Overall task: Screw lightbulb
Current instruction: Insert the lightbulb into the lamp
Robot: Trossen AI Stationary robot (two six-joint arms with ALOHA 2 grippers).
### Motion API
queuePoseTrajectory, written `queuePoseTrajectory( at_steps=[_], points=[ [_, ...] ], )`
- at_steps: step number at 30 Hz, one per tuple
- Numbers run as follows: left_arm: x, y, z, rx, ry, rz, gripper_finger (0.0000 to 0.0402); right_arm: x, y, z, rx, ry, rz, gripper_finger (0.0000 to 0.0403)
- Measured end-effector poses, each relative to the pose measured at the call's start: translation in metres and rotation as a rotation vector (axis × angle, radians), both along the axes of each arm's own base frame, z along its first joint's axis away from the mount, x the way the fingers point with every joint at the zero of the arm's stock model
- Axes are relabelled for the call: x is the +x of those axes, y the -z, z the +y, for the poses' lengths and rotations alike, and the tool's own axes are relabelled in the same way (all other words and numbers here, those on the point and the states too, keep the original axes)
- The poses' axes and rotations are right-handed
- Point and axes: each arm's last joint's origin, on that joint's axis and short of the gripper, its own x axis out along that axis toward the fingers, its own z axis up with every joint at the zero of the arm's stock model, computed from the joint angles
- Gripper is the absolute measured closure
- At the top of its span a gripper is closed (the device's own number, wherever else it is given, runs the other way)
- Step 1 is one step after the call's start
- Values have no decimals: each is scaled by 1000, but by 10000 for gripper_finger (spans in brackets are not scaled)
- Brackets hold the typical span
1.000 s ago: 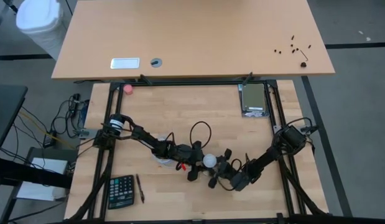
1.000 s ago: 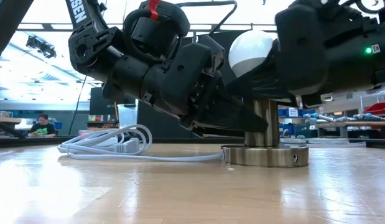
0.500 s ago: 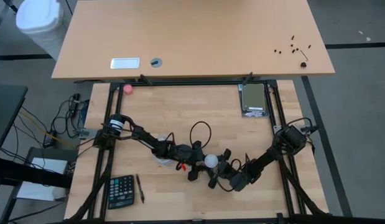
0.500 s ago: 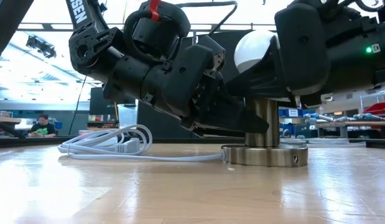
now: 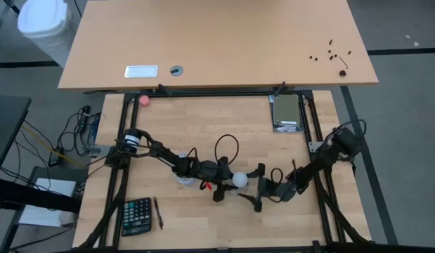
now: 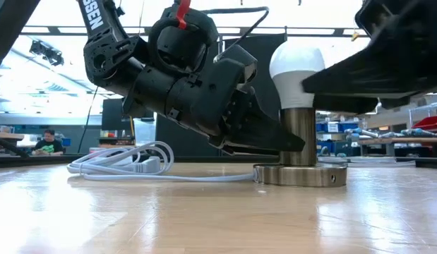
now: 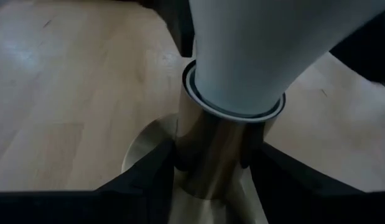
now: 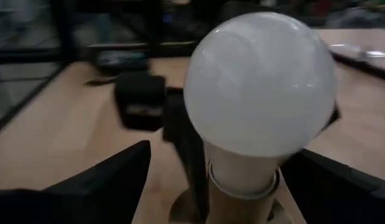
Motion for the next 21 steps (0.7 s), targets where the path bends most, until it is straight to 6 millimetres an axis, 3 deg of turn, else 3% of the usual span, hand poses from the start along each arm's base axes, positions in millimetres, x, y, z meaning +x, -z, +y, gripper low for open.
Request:
queuePoseTrajectory(
  at_steps=[8,15,21],
  points=[
    [-1,0,-2,-10,83,1,204,-13,2,-39,42,-288,18,60],
    [-2,0,-5,-51,191,8,204,2,6,-57,30,-409,-24,66],
    [-3,0,-7,-69,226,17,204,21,8,-56,13,-498,-41,70]
  ],
)
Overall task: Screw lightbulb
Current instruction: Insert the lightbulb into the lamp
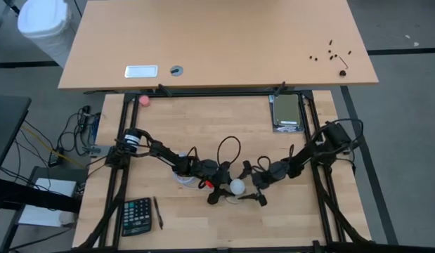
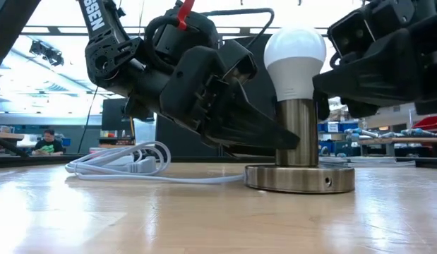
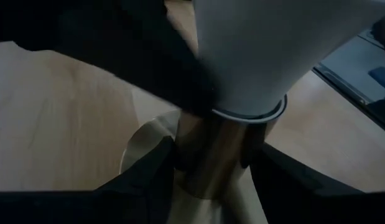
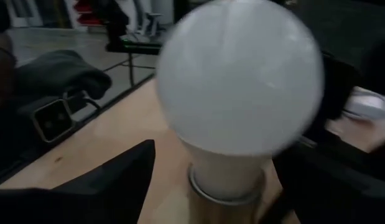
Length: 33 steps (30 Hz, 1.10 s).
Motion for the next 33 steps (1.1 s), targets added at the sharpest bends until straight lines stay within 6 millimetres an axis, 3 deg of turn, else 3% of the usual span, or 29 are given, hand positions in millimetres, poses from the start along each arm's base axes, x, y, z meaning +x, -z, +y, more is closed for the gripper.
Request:
queuePoseTrajectory(
  at_steps=[16,26,33],
  points=[
    [-1,0,-1,-12,28,8,204,5,-3,-5,11,-81,-29,103],
    [-1,0,-2,-12,30,8,204,11,-3,-12,12,-129,-16,188],
    [-1,0,-2,-16,32,3,204,13,-4,-15,18,-150,-16,199]
  ],
)
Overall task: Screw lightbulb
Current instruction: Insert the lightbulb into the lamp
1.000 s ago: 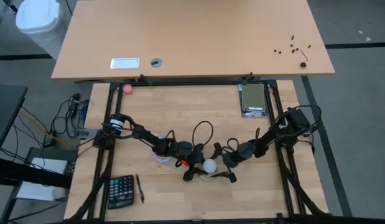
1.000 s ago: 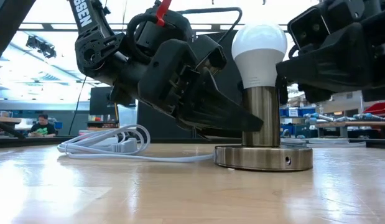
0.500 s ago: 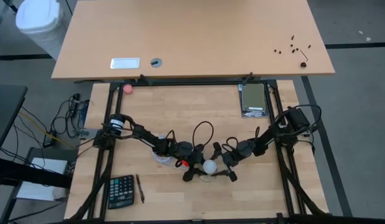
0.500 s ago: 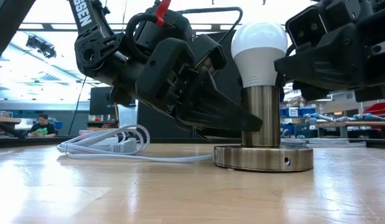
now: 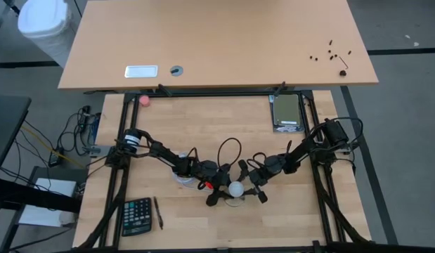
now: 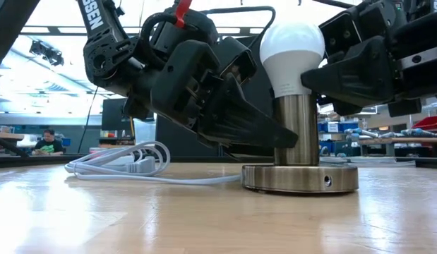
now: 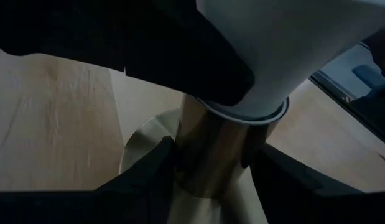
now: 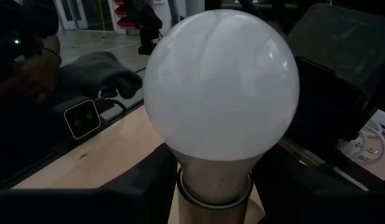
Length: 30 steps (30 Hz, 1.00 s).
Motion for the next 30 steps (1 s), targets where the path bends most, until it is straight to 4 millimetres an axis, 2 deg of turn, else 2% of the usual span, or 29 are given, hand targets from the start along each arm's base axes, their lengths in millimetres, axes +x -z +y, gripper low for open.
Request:
queuePoseTrajectory(
  at_steps=[11,21,30],
  points=[
    [0,0,0,6,-56,4,203,-1,2,5,51,69,52,222],
    [0,2,2,10,-123,33,203,-10,3,30,37,235,56,229],
    [1,2,5,5,-248,39,203,-27,4,57,-11,490,30,230]
  ],
)
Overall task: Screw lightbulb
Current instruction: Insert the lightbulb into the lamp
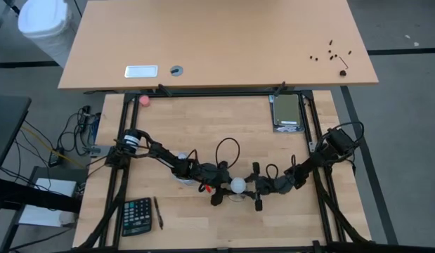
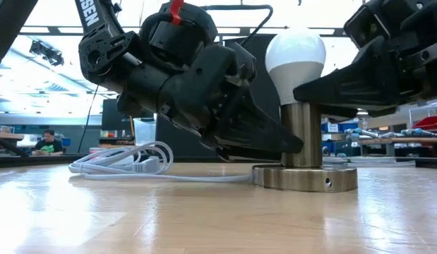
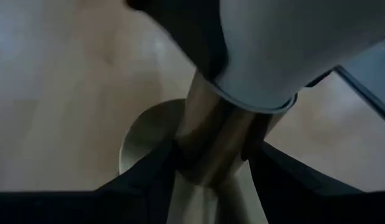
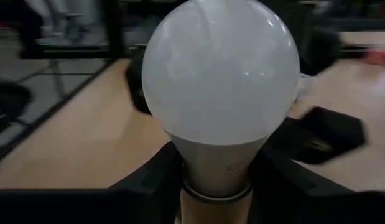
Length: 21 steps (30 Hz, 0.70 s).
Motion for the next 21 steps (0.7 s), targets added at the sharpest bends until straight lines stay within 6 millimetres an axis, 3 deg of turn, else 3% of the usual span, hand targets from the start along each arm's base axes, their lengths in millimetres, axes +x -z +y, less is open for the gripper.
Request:
queuePoseTrajectory(
  at_steps=[5,21],
  points=[
    [0,1,3,30,-106,-2,204,-8,1,7,2,158,-7,230],
    [0,0,3,75,-233,-25,204,10,-4,31,-36,457,32,229]
  ],
)
